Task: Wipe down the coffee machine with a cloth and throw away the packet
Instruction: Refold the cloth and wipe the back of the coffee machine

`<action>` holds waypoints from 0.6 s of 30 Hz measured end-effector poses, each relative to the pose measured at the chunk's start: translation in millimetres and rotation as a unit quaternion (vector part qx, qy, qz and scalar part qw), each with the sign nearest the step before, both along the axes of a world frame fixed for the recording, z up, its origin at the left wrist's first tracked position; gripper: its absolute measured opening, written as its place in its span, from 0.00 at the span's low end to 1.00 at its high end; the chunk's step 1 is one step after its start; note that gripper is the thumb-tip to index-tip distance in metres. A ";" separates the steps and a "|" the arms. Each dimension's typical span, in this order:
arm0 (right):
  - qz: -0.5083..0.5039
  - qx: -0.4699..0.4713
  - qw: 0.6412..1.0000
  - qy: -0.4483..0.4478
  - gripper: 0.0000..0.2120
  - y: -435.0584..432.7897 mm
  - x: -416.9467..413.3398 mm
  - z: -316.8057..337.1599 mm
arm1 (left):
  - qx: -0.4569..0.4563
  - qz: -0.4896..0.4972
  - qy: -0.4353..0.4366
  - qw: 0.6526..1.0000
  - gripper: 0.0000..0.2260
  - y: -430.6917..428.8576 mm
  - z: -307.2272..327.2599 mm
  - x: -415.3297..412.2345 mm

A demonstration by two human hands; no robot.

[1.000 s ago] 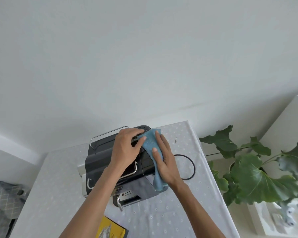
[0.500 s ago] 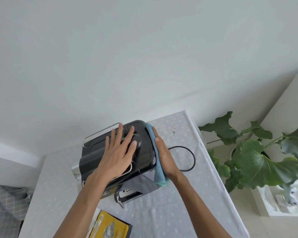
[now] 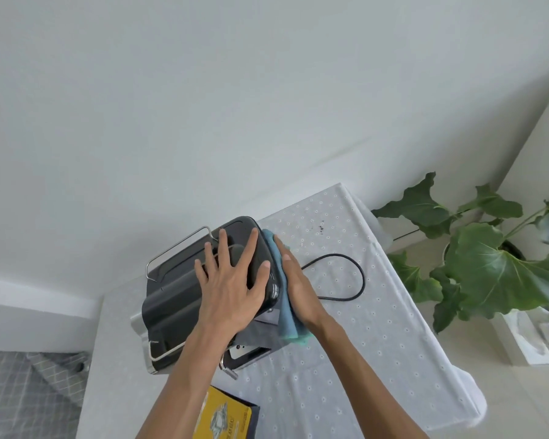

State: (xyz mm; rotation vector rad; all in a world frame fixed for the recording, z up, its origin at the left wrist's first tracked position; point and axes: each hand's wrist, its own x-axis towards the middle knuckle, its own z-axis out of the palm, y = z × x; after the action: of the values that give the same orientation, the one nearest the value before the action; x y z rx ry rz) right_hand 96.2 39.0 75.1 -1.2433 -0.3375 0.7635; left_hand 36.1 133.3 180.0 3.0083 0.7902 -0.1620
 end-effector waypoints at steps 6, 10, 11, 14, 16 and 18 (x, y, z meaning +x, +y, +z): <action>0.052 -0.053 0.997 -0.016 0.25 23.5 35.1 -50.9 | 0.012 -0.001 0.009 1.000 0.29 -1.6 2.3 1.8; -0.003 -0.052 0.998 0.034 0.20 -4.5 -3.2 -48.6 | 0.007 -0.002 0.008 1.000 0.28 -1.8 2.4 2.8; -0.009 -0.035 0.999 0.025 0.19 -9.7 -11.6 -39.0 | 0.006 -0.001 0.008 1.000 0.28 -2.0 2.3 2.6; 0.011 0.004 0.999 -0.040 0.20 -0.6 5.5 -11.3 | 0.006 -0.001 0.003 1.000 0.27 -1.8 2.6 4.0; 0.046 0.013 0.996 -0.076 0.20 18.0 33.8 -14.5 | 0.005 0.001 0.004 1.000 0.27 -1.3 2.7 3.8; 0.057 0.000 0.997 -0.059 0.22 30.4 52.3 -38.6 | 0.000 0.003 0.007 1.000 0.27 -1.6 2.7 3.6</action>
State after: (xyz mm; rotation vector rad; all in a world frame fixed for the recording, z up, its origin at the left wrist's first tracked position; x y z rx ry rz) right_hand 148.5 69.5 36.5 -1.2799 -0.5082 0.7894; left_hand 39.7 131.7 182.7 3.0085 0.7995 -0.1831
